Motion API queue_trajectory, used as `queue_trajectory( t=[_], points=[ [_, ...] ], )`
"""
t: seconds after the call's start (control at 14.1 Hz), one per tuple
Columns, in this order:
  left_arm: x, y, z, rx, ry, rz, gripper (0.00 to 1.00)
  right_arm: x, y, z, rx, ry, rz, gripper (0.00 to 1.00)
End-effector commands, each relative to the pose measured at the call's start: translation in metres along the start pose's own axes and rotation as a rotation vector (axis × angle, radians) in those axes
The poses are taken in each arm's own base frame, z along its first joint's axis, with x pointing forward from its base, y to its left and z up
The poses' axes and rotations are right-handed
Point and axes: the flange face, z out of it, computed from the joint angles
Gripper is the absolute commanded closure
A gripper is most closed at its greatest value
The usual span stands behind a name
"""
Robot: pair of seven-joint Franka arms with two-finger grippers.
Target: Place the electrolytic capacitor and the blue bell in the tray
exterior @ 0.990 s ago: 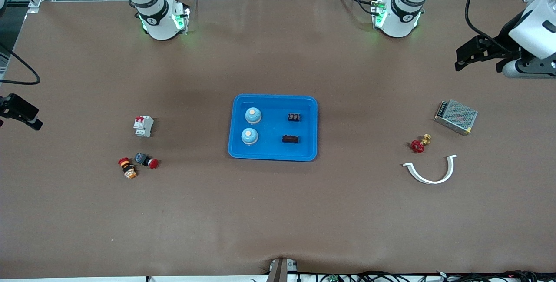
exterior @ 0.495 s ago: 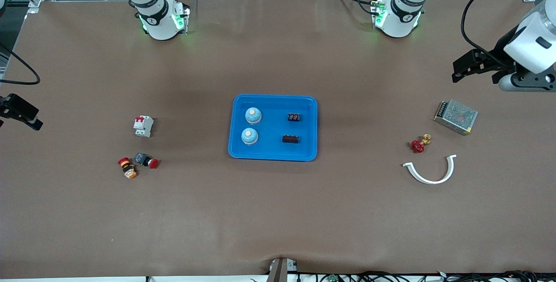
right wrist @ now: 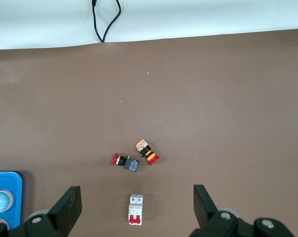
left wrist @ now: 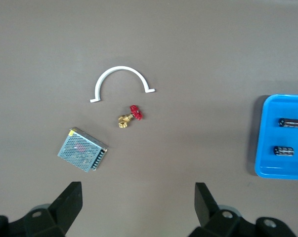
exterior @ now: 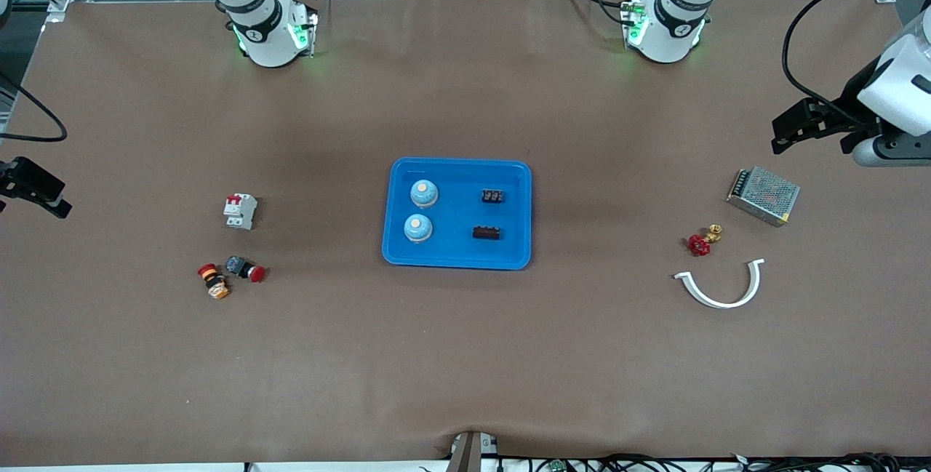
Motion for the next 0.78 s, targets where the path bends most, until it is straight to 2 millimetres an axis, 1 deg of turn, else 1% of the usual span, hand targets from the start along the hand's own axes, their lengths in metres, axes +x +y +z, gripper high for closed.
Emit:
queue_trajectory(
  t=[0.0, 0.28, 0.49, 0.71],
  points=[
    [0.0009, -0.0066, -0.0045, 0.022, 0.030, 0.009, 0.00, 0.0013, -0.0002, -0.0042, -0.010, 0.006, 0.002, 0.00],
    [0.0029, -0.0067, -0.0103, 0.012, 0.061, -0.009, 0.00, 0.0015, -0.0003, -0.0044, -0.009, 0.008, 0.002, 0.00],
    [0.0054, -0.0068, -0.0086, 0.014, 0.070, -0.008, 0.00, 0.0015, -0.0003, -0.0044, -0.009, 0.008, 0.002, 0.00],
    [0.0089, -0.0123, -0.0108, 0.003, 0.095, -0.006, 0.00, 0.0015, -0.0003, -0.0044, -0.009, 0.008, 0.002, 0.00]
  ],
)
